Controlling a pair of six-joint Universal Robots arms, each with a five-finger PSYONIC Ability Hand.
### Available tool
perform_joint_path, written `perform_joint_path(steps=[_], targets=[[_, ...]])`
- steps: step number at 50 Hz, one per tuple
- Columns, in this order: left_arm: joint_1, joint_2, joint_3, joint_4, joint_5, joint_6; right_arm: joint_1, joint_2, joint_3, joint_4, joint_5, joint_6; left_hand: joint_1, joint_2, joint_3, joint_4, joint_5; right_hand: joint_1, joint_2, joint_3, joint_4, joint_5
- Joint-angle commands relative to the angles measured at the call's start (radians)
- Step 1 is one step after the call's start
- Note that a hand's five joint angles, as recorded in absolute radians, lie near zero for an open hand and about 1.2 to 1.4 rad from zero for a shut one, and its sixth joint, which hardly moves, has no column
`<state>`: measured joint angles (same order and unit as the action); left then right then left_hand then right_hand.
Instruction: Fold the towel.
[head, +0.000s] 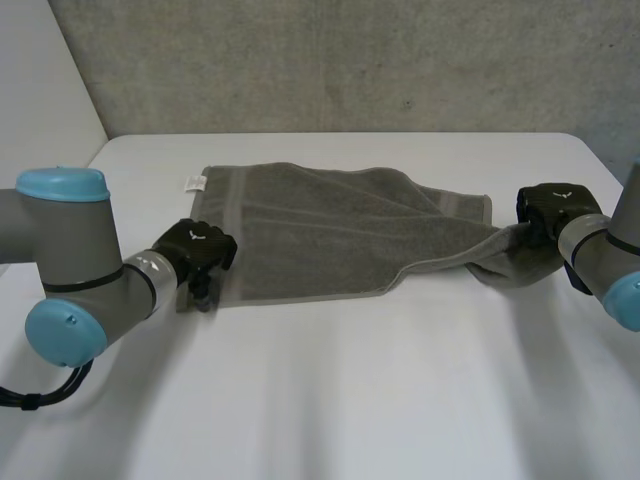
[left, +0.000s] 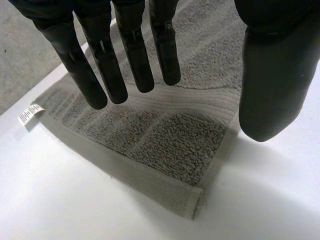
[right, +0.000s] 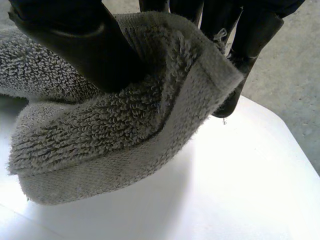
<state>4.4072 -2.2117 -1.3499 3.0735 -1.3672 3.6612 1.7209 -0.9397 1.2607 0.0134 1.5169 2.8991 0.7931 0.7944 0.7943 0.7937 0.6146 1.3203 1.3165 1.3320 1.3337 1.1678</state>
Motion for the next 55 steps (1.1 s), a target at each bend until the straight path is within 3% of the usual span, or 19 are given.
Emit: perform_joint_path(steps=[1, 18, 23, 30, 49, 55], targets=[[0.000, -0.025, 0.015, -0.002, -0.010, -0.003, 0.003, 0.007, 0.000, 0.002, 0.000, 0.000, -0.010, -0.011, -0.011, -0.011, -0.006, 0.076, 0.080, 0.064, 0.063, 0.054], [0.000, -0.065, 0.025, 0.002, -0.009, -0.003, 0.005, 0.007, 0.003, 0.002, 0.000, -0.001, -0.054, -0.055, -0.055, -0.055, -0.050, 0.076, 0.080, 0.064, 0.063, 0.054], [0.000, -0.077, 0.037, 0.002, -0.012, -0.004, 0.005, 0.006, 0.005, 0.002, 0.000, -0.001, 0.169, 0.167, 0.167, 0.168, 0.173, 0.076, 0.080, 0.064, 0.063, 0.054], [0.000, -0.079, 0.037, 0.002, -0.012, -0.010, 0.005, 0.006, 0.005, 0.002, -0.001, -0.003, 0.292, 0.291, 0.291, 0.292, 0.296, 0.076, 0.080, 0.064, 0.063, 0.054], [0.001, -0.079, 0.038, 0.004, -0.012, -0.010, 0.006, 0.007, 0.009, 0.002, 0.000, -0.032, 0.275, 0.273, 0.274, 0.274, 0.279, 0.076, 0.080, 0.064, 0.063, 0.054], [0.001, -0.068, 0.040, -0.002, -0.032, -0.009, 0.006, 0.007, 0.009, 0.002, 0.000, -0.038, 0.070, 0.068, 0.068, 0.069, 0.074, 0.076, 0.080, 0.064, 0.063, 0.054]])
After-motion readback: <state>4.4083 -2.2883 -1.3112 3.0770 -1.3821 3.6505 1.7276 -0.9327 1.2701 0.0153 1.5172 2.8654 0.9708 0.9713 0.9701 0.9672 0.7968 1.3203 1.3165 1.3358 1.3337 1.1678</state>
